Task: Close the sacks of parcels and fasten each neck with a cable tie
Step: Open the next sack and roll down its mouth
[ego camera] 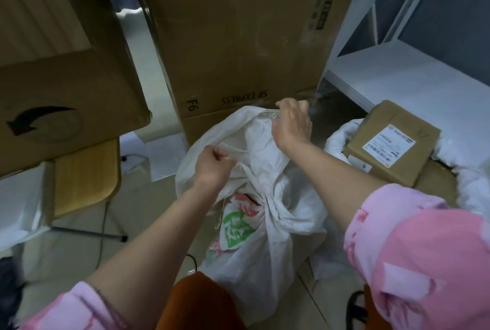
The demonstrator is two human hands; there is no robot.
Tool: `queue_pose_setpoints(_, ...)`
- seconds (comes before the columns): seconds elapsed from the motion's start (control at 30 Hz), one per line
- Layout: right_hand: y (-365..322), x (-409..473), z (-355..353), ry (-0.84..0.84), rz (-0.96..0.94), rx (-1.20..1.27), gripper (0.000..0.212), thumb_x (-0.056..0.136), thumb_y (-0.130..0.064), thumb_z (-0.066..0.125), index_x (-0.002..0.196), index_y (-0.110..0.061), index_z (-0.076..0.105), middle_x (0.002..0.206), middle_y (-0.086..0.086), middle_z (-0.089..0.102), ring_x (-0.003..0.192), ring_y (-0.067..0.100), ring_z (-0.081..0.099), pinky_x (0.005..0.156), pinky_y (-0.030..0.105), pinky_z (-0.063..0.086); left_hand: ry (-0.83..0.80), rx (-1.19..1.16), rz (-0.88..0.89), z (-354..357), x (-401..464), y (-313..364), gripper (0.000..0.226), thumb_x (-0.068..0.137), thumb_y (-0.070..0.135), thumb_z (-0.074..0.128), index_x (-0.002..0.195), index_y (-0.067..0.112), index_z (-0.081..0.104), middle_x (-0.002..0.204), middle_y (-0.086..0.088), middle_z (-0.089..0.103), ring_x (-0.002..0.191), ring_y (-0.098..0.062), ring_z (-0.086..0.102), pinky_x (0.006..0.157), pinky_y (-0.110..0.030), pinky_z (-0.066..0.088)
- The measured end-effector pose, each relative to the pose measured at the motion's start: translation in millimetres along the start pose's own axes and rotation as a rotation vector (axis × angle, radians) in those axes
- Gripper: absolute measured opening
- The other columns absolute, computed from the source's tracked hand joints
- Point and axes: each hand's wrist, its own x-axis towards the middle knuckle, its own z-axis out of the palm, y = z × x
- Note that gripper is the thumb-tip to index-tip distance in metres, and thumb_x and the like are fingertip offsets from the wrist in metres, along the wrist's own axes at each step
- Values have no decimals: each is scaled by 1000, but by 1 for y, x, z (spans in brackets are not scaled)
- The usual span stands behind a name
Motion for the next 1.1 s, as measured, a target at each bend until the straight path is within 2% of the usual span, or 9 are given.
queue_pose_setpoints(0.1, -1, 13, 8, -52, -27, -61, 41, 93, -8, 53, 133, -16, 46, 131, 3, 52, 121, 24, 37, 94, 31, 36, 31, 86, 32, -1, 9, -3, 17, 84, 15, 67, 94, 17, 53, 88, 3, 55, 82, -14, 54, 62, -21, 40)
queue_pose_setpoints(0.23, 0, 12, 6, -111, -101, -159, 25, 96, -9, 49, 119, -15, 58, 117, 5, 58, 113, 25, 42, 93, 32, 34, 85, 203, 90, -3, 18, -1, 31, 85, 16, 65, 114, 17, 54, 110, 1, 52, 97, -17, 56, 82, -28, 48)
queue_pose_setpoints(0.37, 5, 3, -6, 1, -231, -58, 18, 94, -12, 52, 106, -14, 65, 109, 2, 61, 107, 22, 45, 87, 30, 37, 157, 267, 148, 2, 18, 7, 43, 84, 20, 66, 124, 18, 52, 122, -3, 49, 109, -22, 55, 94, -40, 49)
queue_pose_setpoints(0.5, 10, -10, -42, 141, -295, 120, 12, 88, -5, 56, 94, -11, 66, 98, 2, 61, 99, 20, 48, 72, 33, 45, 231, 243, 245, 10, 1, 28, 46, 82, 20, 69, 125, 18, 52, 123, -3, 51, 105, -20, 56, 92, -39, 50)
queue_pose_setpoints(0.63, 16, -31, -85, 328, -382, 217, 12, 83, -1, 57, 86, -9, 64, 90, 3, 60, 90, 20, 51, 64, 27, 39, 269, 198, 350, 17, -27, 53, 46, 80, 24, 74, 121, 20, 53, 120, 2, 52, 104, -16, 56, 91, -37, 51)
queue_pose_setpoints(0.73, 24, -50, -119, 441, -432, 269, 14, 79, 3, 55, 83, -8, 63, 86, 5, 59, 85, 22, 52, 64, 25, 38, 285, 170, 428, 23, -52, 72, 42, 79, 26, 75, 116, 22, 56, 116, 5, 54, 105, -14, 55, 91, -36, 51)
queue_pose_setpoints(0.87, 37, -76, -168, 563, -459, 313, 18, 76, 8, 53, 82, -5, 63, 83, 6, 59, 82, 20, 50, 68, 22, 38, 312, 198, 534, 26, -87, 99, 20, 87, 19, 64, 107, 20, 64, 109, 4, 62, 97, -15, 60, 85, -37, 53)
queue_pose_setpoints(0.97, 49, -91, -203, 634, -464, 347, 17, 75, 10, 53, 79, -3, 62, 81, 7, 59, 81, 19, 49, 67, 22, 38, 297, 259, 631, 30, -117, 120, 20, 88, 20, 63, 108, 22, 63, 111, 5, 60, 89, -15, 61, 77, -33, 53)
queue_pose_setpoints(1.1, 65, -111, -243, 708, -459, 386, 16, 75, 8, 48, 78, -2, 60, 80, 9, 58, 81, 16, 45, 69, 14, 33, 257, 314, 736, 39, -155, 143, 17, 89, 24, 62, 106, 22, 63, 112, 6, 59, 86, -10, 54, 71, -26, 40)
